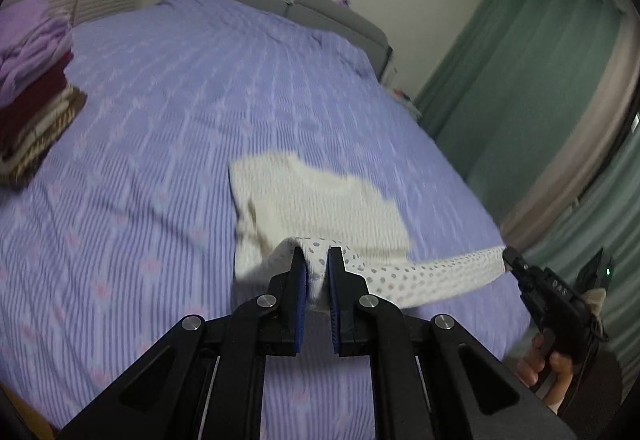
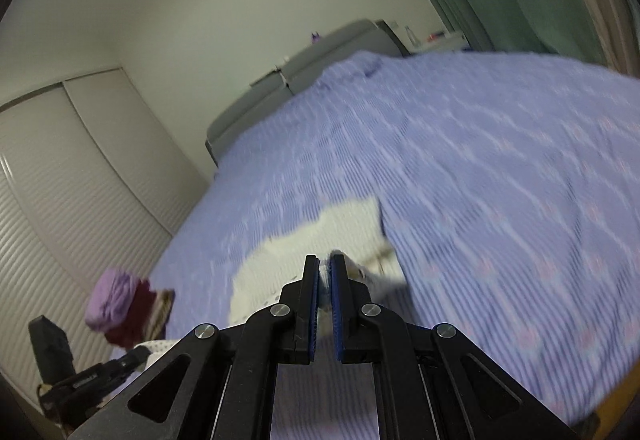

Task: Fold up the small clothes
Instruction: 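Fold the hem up toward the collar with both tools and release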

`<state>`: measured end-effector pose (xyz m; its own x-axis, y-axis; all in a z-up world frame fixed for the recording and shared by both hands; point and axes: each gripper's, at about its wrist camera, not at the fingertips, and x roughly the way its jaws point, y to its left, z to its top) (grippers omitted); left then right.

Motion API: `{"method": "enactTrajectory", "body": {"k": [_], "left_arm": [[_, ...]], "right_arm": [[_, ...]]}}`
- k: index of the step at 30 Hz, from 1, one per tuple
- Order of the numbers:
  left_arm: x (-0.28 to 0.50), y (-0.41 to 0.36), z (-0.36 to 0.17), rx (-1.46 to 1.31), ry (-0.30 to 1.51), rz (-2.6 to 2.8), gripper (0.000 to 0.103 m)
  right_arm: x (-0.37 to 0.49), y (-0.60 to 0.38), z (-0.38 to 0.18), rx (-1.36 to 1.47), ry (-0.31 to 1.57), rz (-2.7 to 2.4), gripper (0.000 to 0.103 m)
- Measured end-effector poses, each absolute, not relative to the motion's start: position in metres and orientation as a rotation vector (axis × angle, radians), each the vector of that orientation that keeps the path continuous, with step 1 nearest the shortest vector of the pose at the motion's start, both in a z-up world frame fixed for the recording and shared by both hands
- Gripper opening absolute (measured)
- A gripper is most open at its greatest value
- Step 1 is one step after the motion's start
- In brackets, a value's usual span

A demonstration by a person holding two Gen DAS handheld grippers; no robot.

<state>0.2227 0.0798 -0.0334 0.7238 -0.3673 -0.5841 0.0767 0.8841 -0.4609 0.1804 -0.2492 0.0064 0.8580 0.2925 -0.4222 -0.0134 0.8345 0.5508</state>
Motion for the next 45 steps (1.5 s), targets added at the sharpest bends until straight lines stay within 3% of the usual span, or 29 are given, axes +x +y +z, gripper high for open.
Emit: {"method": "enactTrajectory", "body": {"k": [9, 17, 27, 30, 32, 33, 35, 38, 45], "left_arm": [[0.334, 0.087, -0.033, -0.456, 0.753, -0.168, 0.012], [0.399, 0.089, -0.096, -0.473, 0.895, -0.116, 0.012], [0.431, 0.096, -0.151, -0.511, 1.008, -0.104, 0.012], [0.436, 0.099, -0.155, -0.531, 1.017, -0.109, 0.019], [0.442, 0.100, -0.156, -0.553, 1.024, -0.127, 0.030], [0.444, 0.101, -0.156, -0.561, 1.028, -0.135, 0.033], [0.447, 0.102, -0.148, -0.581, 1.024, -0.163, 0.050], [0.443, 0.105, -0.131, -0.559, 0.962, -0.148, 0.065], [0.418, 0.110, -0.110, -0.341, 0.887, -0.124, 0.066]], "right_arm": [[0.296, -0.232, 0.027, 0.491, 0.540, 0.150, 0.007], [0.377, -0.227, -0.029, 0.477, 0.705, 0.109, 0.007], [0.408, -0.227, -0.084, 0.482, 0.805, 0.090, 0.007], [0.413, -0.227, -0.091, 0.489, 0.829, 0.082, 0.007], [0.417, -0.231, -0.094, 0.526, 0.839, 0.087, 0.010], [0.420, -0.232, -0.093, 0.525, 0.848, 0.081, 0.013], [0.423, -0.231, -0.089, 0.502, 0.842, 0.068, 0.037], [0.418, -0.227, -0.076, 0.449, 0.801, 0.093, 0.041], [0.399, -0.219, -0.055, 0.264, 0.792, 0.084, 0.041]]}}
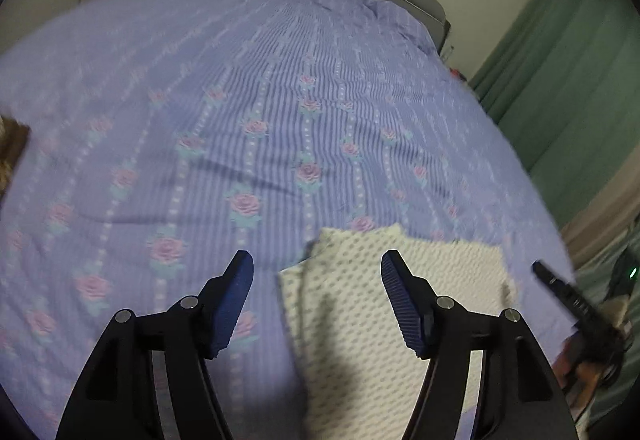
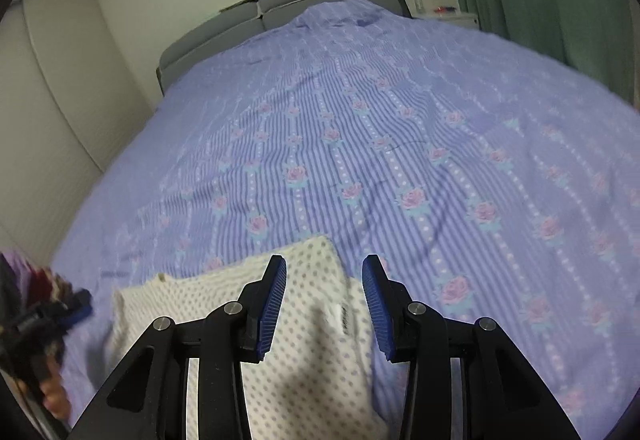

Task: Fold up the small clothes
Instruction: 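Fold the hem up toward the collar with both tools and release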

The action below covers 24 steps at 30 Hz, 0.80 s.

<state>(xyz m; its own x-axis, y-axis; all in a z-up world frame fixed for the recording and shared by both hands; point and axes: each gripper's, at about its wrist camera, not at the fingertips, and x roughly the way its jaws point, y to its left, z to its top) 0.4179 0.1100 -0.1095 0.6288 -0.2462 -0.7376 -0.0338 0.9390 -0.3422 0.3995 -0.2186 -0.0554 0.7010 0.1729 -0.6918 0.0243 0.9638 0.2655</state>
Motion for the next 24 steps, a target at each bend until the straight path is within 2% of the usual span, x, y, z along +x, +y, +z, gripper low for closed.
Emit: {"method": "enactTrajectory", "body": {"k": [6, 7, 8, 9, 13, 14, 16, 19, 22, 24], "left_arm": [[0.370, 0.113, -0.105, -0.278, 0.854, -0.161, 0.066], [0.363, 0.112, -0.104, -0.270, 0.850, -0.162, 0.066], [0.355, 0.112, -0.104, -0.255, 0.847, -0.160, 0.067], [0.345, 0.112, -0.102, -0.239, 0.841, -0.159, 0.067], [0.310, 0.107, -0.104, -0.213, 0.842, -0.199, 0.073], [0.304, 0.105, -0.106, -0.213, 0.843, -0.217, 0.077], [0.296, 0.100, -0.114, -0.214, 0.851, -0.254, 0.079], [0.296, 0.092, -0.127, -0.238, 0.866, -0.289, 0.076], [0.302, 0.091, -0.133, -0.316, 0.875, -0.308, 0.061], [0.307, 0.091, -0.136, -0.351, 0.874, -0.320, 0.059]], "right_arm": [[0.364, -0.204, -0.049, 0.130, 0.790, 0.100, 0.041], [0.353, -0.200, -0.046, 0.107, 0.777, 0.107, 0.046], [0.344, -0.197, -0.044, 0.089, 0.764, 0.108, 0.055], [0.336, -0.195, -0.043, 0.071, 0.748, 0.105, 0.059], [0.296, -0.181, -0.034, -0.012, 0.696, 0.097, 0.063], [0.288, -0.178, -0.034, -0.019, 0.692, 0.099, 0.067], [0.272, -0.171, -0.036, -0.026, 0.685, 0.114, 0.071], [0.259, -0.159, -0.041, -0.046, 0.683, 0.139, 0.071], [0.257, -0.148, -0.051, -0.065, 0.706, 0.125, 0.071], [0.256, -0.145, -0.055, -0.064, 0.724, 0.118, 0.071]]}}
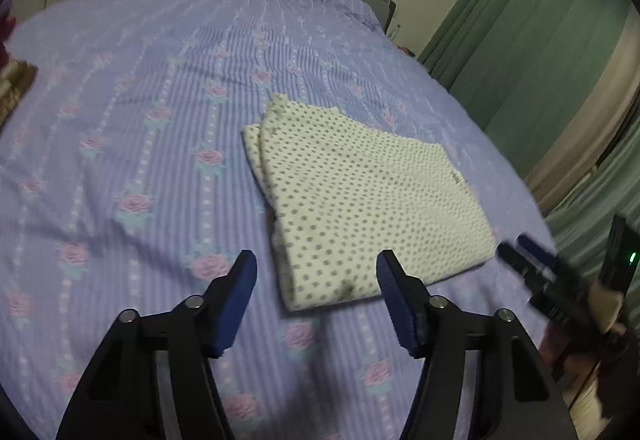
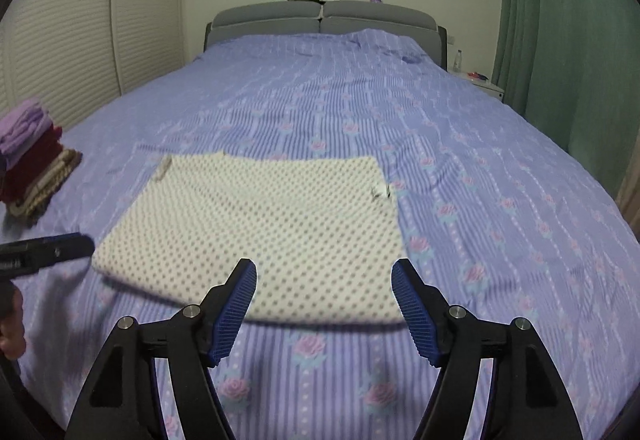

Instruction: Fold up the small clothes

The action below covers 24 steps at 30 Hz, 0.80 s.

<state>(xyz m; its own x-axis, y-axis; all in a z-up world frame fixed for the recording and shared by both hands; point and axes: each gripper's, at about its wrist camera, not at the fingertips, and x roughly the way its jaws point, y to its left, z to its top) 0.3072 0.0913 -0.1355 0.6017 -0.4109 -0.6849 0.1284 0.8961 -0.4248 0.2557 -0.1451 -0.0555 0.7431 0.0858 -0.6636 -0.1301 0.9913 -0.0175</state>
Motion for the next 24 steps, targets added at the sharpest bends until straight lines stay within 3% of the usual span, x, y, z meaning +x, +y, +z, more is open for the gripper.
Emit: {"method": "enactTrajectory", "body": {"k": [3, 5, 8, 12, 13, 14, 16, 21, 24], "left_arm": [[0.316, 0.094, -0.141, -0.381, 0.886, -0.291, 0.048], [0.319, 0.096, -0.148, -0.405, 0.907, -0.286, 0.028], [0.313, 0.097, -0.158, -0.386, 0.944, -0.272, 0.021], [0.302, 0.097, -0.162, -0.317, 0.948, -0.262, 0.021], [0.301, 0.096, -0.156, -0.281, 0.920, -0.246, 0.025], [0.301, 0.096, -0.150, -0.249, 0.897, -0.230, 0.043], [0.309, 0.092, -0.133, -0.156, 0.811, -0.202, 0.060], [0.361, 0.085, -0.103, -0.054, 0.716, -0.238, 0.059], [0.396, 0.086, -0.104, -0.077, 0.742, -0.295, 0.052]], "right_arm": [[0.254, -0.144, -0.061, -0.036, 0.747, 0.130, 0.071], [0.253, -0.143, -0.061, -0.024, 0.752, 0.129, 0.071], [0.251, -0.143, -0.060, -0.014, 0.747, 0.131, 0.071], [0.252, -0.143, -0.061, -0.002, 0.745, 0.135, 0.071], [0.252, -0.143, -0.061, -0.001, 0.744, 0.137, 0.071], [0.252, -0.143, -0.061, 0.000, 0.743, 0.138, 0.071], [0.251, -0.141, -0.059, 0.002, 0.735, 0.140, 0.071], [0.258, -0.138, -0.053, 0.029, 0.706, 0.132, 0.071], [0.269, -0.138, -0.053, 0.064, 0.705, 0.129, 0.071]]}}
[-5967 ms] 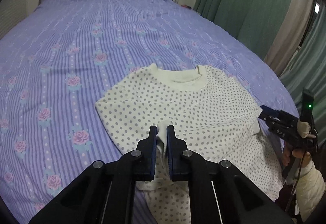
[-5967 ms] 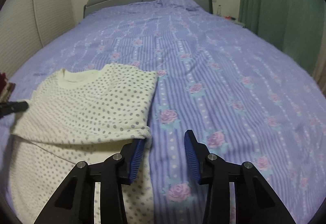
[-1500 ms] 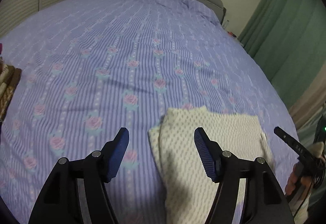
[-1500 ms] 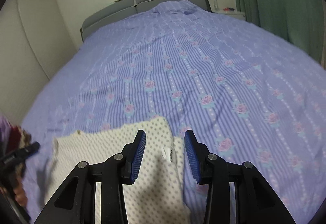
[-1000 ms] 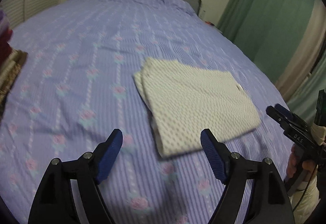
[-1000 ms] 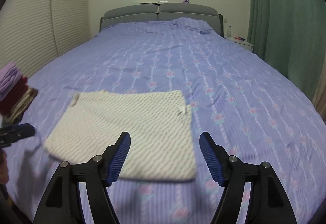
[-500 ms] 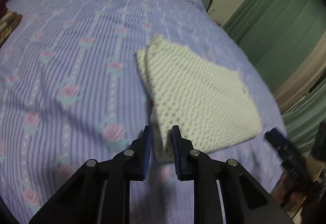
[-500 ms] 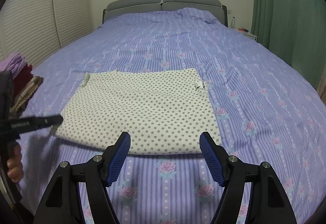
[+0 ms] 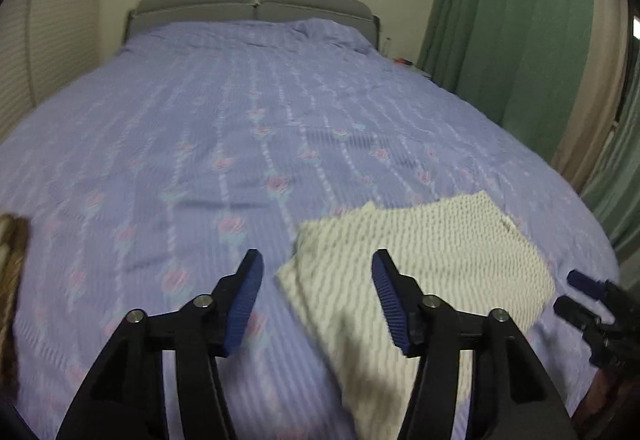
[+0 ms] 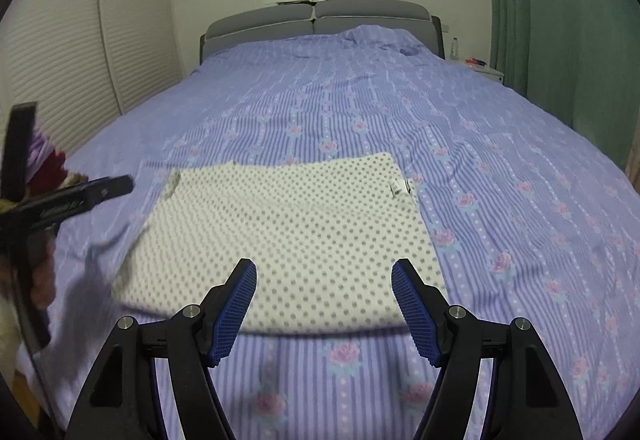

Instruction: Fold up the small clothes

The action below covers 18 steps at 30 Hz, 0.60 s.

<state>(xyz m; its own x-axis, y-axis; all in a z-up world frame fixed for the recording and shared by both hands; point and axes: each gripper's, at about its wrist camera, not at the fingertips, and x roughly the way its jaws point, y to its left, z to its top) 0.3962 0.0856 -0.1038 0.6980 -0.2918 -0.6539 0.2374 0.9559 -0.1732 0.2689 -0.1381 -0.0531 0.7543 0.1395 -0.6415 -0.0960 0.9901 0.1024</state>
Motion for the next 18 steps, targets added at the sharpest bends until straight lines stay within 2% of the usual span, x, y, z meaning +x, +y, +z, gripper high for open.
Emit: {"method": "enactTrajectory", "body": {"k": [7, 8, 18], "left_arm": [[0.434, 0.085, -0.135, -0.119, 0.839, -0.332, 0.039], [0.435, 0.086, -0.138, -0.127, 0.842, -0.335, 0.033], [0.443, 0.117, -0.155, -0.261, 0.858, -0.282, 0.033]], "right_arm": [[0.291, -0.137, -0.057, 0.100, 0.707, 0.131, 0.071], [0.293, -0.136, -0.058, 0.098, 0.710, 0.131, 0.071], [0.303, -0.132, -0.068, 0.119, 0.743, 0.133, 0.071]]}}
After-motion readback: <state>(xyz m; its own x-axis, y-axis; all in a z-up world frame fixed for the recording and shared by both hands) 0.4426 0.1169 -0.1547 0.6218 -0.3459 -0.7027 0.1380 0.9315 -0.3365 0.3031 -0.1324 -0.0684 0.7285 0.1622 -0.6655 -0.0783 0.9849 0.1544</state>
